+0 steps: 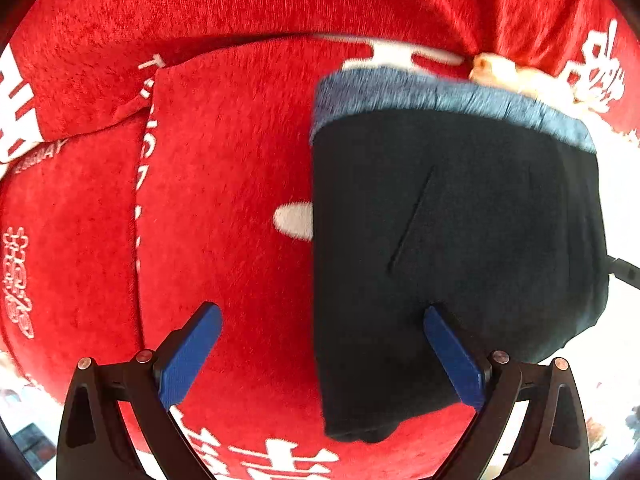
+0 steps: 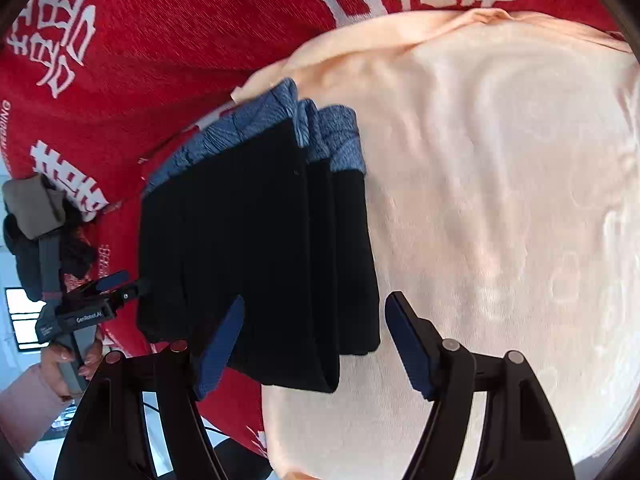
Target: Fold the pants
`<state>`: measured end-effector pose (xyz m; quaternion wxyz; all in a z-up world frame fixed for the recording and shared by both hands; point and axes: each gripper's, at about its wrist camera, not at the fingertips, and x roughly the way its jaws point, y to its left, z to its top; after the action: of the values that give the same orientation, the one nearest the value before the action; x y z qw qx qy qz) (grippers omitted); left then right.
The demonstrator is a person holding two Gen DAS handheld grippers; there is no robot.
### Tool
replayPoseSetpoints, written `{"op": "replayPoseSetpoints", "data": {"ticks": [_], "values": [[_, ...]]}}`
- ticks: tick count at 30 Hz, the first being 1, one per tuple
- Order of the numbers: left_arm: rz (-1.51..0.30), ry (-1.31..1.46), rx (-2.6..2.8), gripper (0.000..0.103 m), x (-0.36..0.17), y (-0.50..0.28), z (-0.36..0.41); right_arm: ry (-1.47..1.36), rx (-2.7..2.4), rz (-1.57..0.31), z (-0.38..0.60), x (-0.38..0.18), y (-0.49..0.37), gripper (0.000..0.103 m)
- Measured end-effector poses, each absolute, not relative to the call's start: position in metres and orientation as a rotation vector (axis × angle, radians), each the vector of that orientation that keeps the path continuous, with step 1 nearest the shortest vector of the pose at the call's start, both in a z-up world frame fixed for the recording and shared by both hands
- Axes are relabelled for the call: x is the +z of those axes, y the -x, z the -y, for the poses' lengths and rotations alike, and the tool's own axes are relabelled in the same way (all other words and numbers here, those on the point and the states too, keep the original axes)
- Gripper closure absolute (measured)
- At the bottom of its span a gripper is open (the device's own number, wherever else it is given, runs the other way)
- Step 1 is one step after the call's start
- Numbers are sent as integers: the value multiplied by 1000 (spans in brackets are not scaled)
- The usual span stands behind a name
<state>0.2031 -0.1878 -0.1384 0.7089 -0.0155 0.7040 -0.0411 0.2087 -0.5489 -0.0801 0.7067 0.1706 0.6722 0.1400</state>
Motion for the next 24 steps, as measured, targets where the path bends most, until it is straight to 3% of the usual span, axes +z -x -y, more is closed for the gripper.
{"op": "replayPoseSetpoints", "data": {"ticks": [16, 21, 24], "values": [[-1540, 433, -445, 2, -173, -238, 172, -695, 579, -1537, 570, -140, -243, 24], [-1521, 375, -468, 1, -183, -243, 200, -704, 577, -1553, 559, -151, -252, 25], [-1509, 371, -443, 2, -181, -245, 203, -694, 542, -1554, 556, -151, -250, 31]]}}
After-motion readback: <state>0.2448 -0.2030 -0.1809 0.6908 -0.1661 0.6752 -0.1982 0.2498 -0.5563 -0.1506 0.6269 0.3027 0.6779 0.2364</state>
